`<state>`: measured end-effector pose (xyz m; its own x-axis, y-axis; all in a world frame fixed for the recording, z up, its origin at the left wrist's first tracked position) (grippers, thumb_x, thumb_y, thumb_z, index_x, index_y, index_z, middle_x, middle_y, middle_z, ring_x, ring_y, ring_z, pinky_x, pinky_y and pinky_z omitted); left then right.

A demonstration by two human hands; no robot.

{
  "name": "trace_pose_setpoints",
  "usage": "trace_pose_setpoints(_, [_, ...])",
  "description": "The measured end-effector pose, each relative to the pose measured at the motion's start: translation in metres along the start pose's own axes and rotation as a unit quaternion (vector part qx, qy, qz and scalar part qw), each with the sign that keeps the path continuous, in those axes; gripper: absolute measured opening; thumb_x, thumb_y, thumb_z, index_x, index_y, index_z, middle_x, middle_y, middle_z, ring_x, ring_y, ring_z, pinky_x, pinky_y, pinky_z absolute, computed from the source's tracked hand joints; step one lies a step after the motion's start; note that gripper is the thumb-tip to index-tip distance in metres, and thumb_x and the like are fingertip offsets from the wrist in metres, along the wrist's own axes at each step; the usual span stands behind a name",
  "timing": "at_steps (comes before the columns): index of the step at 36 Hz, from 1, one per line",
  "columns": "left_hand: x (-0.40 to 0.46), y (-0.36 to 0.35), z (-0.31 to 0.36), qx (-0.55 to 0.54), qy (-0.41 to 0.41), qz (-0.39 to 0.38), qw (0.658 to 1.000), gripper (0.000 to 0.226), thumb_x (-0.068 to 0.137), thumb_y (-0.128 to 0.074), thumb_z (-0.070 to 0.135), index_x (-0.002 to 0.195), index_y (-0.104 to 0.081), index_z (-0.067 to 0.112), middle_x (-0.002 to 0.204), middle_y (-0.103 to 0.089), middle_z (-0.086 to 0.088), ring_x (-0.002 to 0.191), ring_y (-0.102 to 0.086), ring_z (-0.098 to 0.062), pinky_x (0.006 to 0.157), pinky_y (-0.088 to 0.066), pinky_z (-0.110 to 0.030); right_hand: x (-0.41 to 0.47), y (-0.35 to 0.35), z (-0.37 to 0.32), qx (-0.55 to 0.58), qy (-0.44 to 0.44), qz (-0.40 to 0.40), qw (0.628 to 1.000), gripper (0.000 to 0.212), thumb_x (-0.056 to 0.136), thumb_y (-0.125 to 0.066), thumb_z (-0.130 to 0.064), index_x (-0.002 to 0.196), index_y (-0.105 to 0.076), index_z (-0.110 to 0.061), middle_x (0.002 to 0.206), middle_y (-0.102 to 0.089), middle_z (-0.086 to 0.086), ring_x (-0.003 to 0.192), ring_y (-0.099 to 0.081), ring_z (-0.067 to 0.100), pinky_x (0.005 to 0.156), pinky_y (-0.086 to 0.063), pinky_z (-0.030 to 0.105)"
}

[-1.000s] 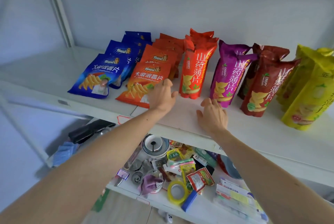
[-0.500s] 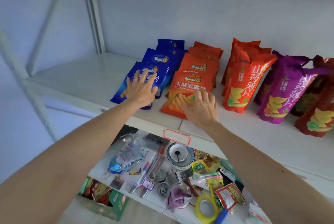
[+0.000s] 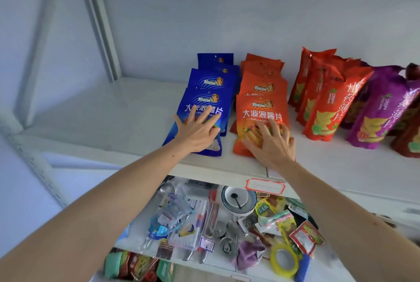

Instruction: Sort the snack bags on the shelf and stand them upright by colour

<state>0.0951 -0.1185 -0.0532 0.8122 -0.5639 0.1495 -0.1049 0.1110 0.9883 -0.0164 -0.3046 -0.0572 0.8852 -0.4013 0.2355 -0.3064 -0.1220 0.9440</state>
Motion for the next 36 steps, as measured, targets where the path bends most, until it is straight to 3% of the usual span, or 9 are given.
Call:
trace_pose_setpoints(9, [-0.001, 0.004, 0.001, 0.009, -0.015, 0.004, 1.0, 0.053, 0.102, -0.025, 0.05, 0.151, -0.012, 0.037, 0.163, 0.0, 0.008, 0.149, 0.005, -0.035, 0.108, -0.012, -0.075, 0.003, -0.001, 0.0, -0.013, 0.003, 0.003, 1.0, 0.079, 0.079, -0.032, -0.086, 0.145, -0.023, -0.043, 0.16, -0.014, -0.002, 0.144, -0.011, 0.037, 0.112, -0.021, 0.063])
trace_pose_setpoints(21, [-0.002, 0.01, 0.004, -0.014, -0.029, 0.058, 0.998, 0.051, 0.1, -0.033, 0.051, 0.147, -0.028, 0.031, 0.16, -0.012, 0.0, 0.147, -0.008, -0.033, 0.111, -0.015, -0.07, 0.002, 0.005, -0.005, -0.021, 0.009, 0.018, 1.0, 0.079, 0.08, -0.035, -0.083, 0.144, -0.028, -0.039, 0.158, -0.018, 0.002, 0.143, -0.015, 0.036, 0.111, -0.022, 0.06])
trace_pose_setpoints(36, [-0.004, 0.013, 0.003, -0.024, -0.033, 0.058, 0.997, 0.054, 0.101, -0.034, 0.049, 0.149, -0.024, 0.029, 0.16, -0.013, -0.001, 0.148, -0.009, -0.031, 0.112, -0.015, -0.066, -0.002, 0.011, -0.004, -0.02, 0.002, 0.024, 1.0, 0.084, 0.078, -0.036, -0.084, 0.144, -0.028, -0.034, 0.157, -0.025, 0.004, 0.143, -0.019, 0.036, 0.112, -0.021, 0.058])
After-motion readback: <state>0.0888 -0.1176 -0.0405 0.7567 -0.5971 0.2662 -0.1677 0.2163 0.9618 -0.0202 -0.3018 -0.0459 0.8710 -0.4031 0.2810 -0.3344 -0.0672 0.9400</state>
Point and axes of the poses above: each hand's wrist, its own x-axis towards the middle knuckle, its own y-axis out of the back of the hand, z = x × y, the point moved 10 cm from there along x, towards the middle knuckle
